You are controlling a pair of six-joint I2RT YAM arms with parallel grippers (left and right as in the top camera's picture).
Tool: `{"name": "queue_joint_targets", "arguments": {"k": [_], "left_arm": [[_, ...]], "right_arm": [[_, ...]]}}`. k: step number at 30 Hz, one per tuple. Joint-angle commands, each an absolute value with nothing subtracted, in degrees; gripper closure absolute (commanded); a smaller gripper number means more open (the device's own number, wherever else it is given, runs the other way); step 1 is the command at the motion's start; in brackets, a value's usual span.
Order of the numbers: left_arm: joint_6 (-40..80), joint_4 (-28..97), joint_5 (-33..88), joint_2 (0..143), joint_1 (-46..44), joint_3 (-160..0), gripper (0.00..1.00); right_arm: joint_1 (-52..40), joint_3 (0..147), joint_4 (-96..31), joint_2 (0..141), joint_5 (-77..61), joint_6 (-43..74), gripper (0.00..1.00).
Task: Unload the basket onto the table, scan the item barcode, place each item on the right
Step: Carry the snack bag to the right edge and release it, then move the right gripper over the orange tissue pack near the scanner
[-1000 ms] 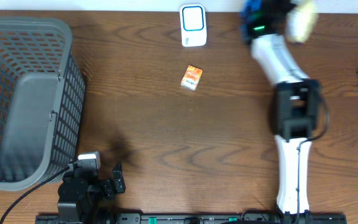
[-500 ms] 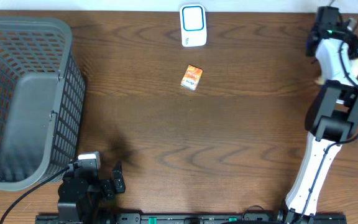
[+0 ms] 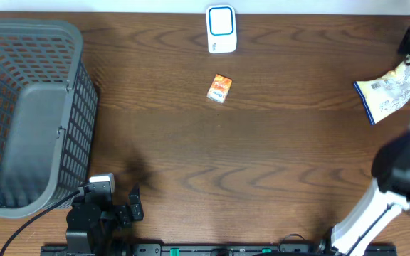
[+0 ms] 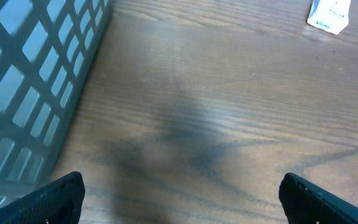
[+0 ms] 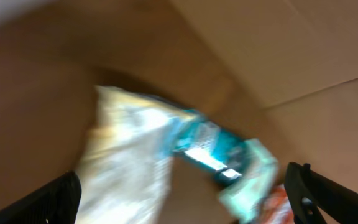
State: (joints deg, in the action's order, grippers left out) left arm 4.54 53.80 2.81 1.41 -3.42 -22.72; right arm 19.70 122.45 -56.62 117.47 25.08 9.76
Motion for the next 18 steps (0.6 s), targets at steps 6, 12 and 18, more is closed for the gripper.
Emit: {"name": "queue_joint_targets", "arguments": {"k": [6, 12, 18], "left_arm": [[5.0, 54.0, 2.5, 1.3, -3.2, -22.5, 0.0], [5.0, 54.0, 2.5, 1.3, -3.2, -22.5, 0.0], [5.0, 54.0, 2.5, 1.3, -3.2, -22.5, 0.0]], "right_arm": [[14.2, 123.2, -68.5, 106.0, -18.5, 23.3, 0.01], [5.8, 123.1, -76.7, 106.5, -16.9, 20.6, 0.01], [-6.6, 119.1, -76.7, 107.9, -5.4, 20.6, 0.01]]}}
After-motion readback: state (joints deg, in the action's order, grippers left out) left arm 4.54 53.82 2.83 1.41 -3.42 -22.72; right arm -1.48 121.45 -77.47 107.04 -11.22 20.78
